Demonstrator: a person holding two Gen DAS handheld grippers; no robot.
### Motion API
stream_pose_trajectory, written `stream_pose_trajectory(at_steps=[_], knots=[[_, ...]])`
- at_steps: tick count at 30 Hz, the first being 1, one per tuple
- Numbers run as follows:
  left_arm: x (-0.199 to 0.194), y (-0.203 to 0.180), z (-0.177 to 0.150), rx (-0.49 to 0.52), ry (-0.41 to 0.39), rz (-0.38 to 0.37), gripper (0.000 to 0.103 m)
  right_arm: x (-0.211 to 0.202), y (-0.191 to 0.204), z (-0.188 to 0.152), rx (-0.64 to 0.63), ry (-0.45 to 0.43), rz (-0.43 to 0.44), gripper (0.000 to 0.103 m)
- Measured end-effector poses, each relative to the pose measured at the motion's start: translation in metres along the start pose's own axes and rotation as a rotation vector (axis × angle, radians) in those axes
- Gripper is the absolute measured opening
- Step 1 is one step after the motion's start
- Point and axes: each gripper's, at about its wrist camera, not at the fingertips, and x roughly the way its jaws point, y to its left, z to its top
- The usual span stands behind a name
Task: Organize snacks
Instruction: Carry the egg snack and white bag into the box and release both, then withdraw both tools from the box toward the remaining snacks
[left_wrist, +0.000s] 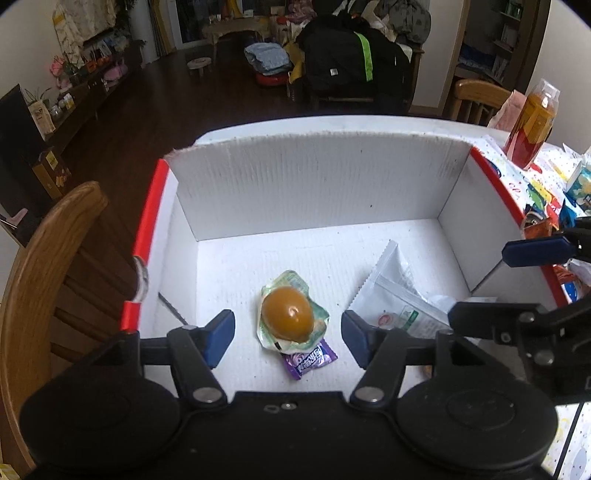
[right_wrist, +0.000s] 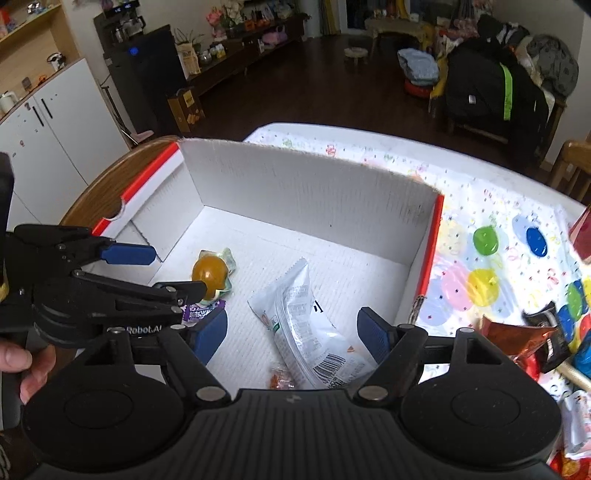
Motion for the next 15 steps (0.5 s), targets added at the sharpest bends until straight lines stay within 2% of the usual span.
stream_pose_trajectory(at_steps=[3,8,10,15], knots=[[-0.009,-0.001,-0.003,-0.007,-0.015,0.0,0.064,-0.011,0.001,-0.003,-0.007,-0.015,0.005,0.077],[-0.027,0.003,0.0,-0.016,-0.043,-0.007,0.072,-0.031,0.002,-0.009,-0.011,-0.042,0.018,0.078],[-0.035,0.001,-0.001,-0.015,-0.058,-0.009,0.076,-0.04,0.002,-0.011,-0.01,-0.054,0.022,0.085],[-0.055,-0.006,-0.005,-0.002,-0.094,-0.025,0.08,-0.068,-0.001,-0.02,-0.007,-0.091,0.03,0.085]])
